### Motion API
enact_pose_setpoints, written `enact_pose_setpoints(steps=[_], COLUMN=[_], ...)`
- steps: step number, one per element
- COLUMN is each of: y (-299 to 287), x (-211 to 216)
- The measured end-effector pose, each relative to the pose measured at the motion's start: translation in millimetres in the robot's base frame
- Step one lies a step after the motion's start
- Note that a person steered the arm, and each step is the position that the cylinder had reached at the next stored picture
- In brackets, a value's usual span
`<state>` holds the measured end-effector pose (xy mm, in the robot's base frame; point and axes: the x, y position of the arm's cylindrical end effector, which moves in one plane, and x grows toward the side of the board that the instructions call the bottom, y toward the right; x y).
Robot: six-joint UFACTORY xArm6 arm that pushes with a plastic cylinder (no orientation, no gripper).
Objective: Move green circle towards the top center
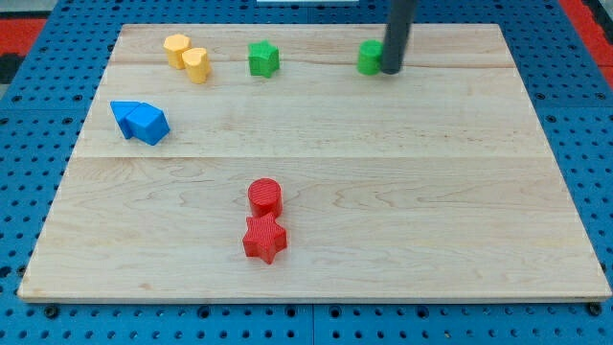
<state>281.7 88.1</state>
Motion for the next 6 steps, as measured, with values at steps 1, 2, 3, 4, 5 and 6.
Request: enact_pose_setpoints(steps=[1,2,3,4,5,6], y=[-20.6,29.5,14.4,-65.0,-62.9,-12.2], x=[-11.0,-34.1,-60.2,-84.7,-77.6,-89.2])
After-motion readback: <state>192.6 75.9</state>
